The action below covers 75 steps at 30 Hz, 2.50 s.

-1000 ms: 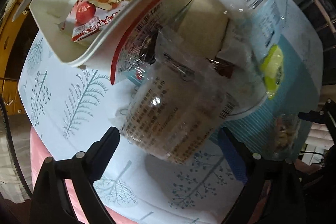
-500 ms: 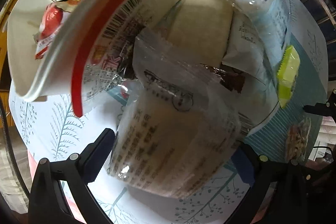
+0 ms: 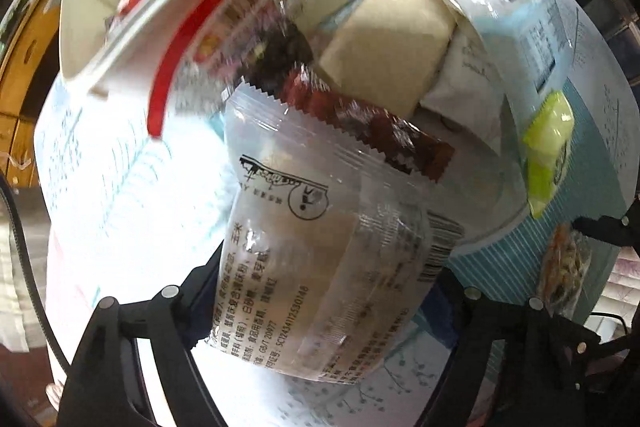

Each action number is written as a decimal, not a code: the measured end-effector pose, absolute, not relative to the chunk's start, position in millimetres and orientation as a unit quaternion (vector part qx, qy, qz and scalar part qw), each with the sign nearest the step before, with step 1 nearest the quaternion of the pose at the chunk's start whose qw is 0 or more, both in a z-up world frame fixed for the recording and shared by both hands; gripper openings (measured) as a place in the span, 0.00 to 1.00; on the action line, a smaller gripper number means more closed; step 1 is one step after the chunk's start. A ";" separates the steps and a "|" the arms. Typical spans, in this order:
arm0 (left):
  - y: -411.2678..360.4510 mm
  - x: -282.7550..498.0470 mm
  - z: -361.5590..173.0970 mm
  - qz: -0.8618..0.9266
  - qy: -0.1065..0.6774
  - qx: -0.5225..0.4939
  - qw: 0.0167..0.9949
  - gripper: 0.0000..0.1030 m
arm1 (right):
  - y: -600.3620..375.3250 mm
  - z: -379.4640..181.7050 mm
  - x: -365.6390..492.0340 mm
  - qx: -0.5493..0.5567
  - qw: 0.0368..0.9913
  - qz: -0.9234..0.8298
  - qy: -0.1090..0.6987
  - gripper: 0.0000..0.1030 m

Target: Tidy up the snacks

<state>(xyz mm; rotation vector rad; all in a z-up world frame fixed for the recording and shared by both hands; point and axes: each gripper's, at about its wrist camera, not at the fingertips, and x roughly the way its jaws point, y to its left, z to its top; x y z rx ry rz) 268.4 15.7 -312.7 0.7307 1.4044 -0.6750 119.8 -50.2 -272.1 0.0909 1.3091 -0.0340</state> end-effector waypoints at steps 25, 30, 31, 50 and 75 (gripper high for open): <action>125.8 232.0 -263.9 -0.250 0.701 0.113 0.658 0.76 | -46.5 -223.2 86.0 0.176 0.801 -0.094 0.564 0.39; 141.0 227.6 -225.7 -0.250 0.709 0.094 0.653 0.76 | -51.4 -214.1 92.0 0.215 0.795 -0.123 0.554 0.39; 139.6 226.8 -220.4 -0.249 0.709 0.093 0.653 0.76 | -51.3 -213.3 94.9 0.223 0.793 -0.127 0.553 0.39; 108.6 265.4 -144.1 -0.232 0.693 0.085 0.677 0.76 | -131.5 -176.2 169.4 0.397 0.766 -0.114 0.493 0.39; 11.8 376.0 -129.0 -0.167 0.615 -0.061 0.768 0.76 | -261.0 -148.8 279.8 0.304 0.819 -0.060 0.483 0.39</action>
